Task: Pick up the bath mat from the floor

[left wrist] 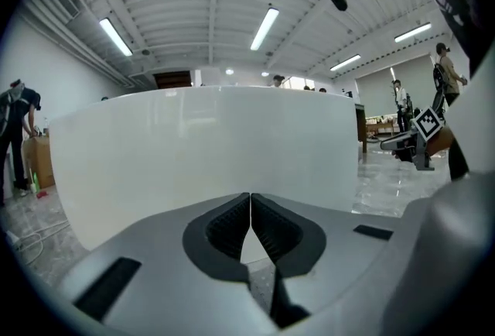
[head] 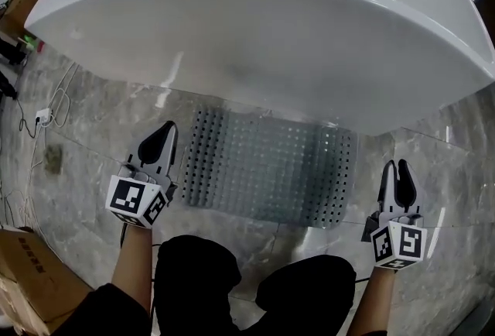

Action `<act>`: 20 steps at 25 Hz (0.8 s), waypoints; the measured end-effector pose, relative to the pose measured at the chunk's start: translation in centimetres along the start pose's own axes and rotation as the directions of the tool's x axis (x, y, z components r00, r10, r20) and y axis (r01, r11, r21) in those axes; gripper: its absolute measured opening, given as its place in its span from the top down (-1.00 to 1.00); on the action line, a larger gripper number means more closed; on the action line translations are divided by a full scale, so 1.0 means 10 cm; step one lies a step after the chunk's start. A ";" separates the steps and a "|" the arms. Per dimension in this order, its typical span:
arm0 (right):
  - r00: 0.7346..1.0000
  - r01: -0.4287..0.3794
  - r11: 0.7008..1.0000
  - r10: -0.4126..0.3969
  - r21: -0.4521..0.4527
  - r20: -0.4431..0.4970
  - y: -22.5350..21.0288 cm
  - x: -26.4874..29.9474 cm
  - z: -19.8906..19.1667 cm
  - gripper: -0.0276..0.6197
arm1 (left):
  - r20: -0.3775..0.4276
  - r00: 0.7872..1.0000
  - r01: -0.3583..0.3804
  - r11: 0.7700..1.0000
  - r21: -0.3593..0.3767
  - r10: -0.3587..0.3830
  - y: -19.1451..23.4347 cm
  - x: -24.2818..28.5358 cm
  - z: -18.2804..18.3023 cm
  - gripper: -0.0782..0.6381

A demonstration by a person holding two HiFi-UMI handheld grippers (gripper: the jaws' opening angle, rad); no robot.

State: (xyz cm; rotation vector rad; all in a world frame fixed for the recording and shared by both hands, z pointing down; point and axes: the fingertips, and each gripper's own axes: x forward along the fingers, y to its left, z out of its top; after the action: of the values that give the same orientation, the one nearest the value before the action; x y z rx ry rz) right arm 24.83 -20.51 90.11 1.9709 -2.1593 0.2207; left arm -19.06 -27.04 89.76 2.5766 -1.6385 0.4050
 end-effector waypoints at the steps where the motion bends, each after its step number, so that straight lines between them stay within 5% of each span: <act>1: 1.000 -0.009 1.000 0.009 -0.004 -0.009 0.02 0.02 -0.10 0.61 | -0.002 1.000 0.000 1.000 -0.005 0.000 0.01 0.00 -0.08 0.76; 11: 0.974 -0.139 0.990 0.130 -0.035 -0.184 0.32 0.30 -1.26 0.23 | -0.177 0.980 0.084 0.996 -0.035 -0.089 0.05 0.15 -1.39 0.67; 13: 0.964 -0.147 0.989 0.138 -0.024 -0.229 0.35 0.32 -1.52 0.20 | -0.237 0.964 0.109 0.993 -0.050 -0.118 0.04 0.19 -1.69 0.41; 17: 0.928 -0.133 0.991 0.130 0.015 -0.351 0.30 0.33 -2.08 0.16 | -0.362 0.926 0.077 0.993 -0.087 -0.104 0.08 0.22 -2.23 0.20; 20: 0.863 -0.123 0.991 0.129 0.044 -0.489 0.28 0.32 -2.57 0.11 | -0.473 0.874 0.067 0.992 -0.106 -0.110 0.09 0.21 -2.65 -0.01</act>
State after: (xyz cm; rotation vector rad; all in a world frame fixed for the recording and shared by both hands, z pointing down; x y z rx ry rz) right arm 23.15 -16.89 115.85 1.5537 -1.9416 0.6792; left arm -23.99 -24.18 115.77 2.2303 -1.3224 0.8624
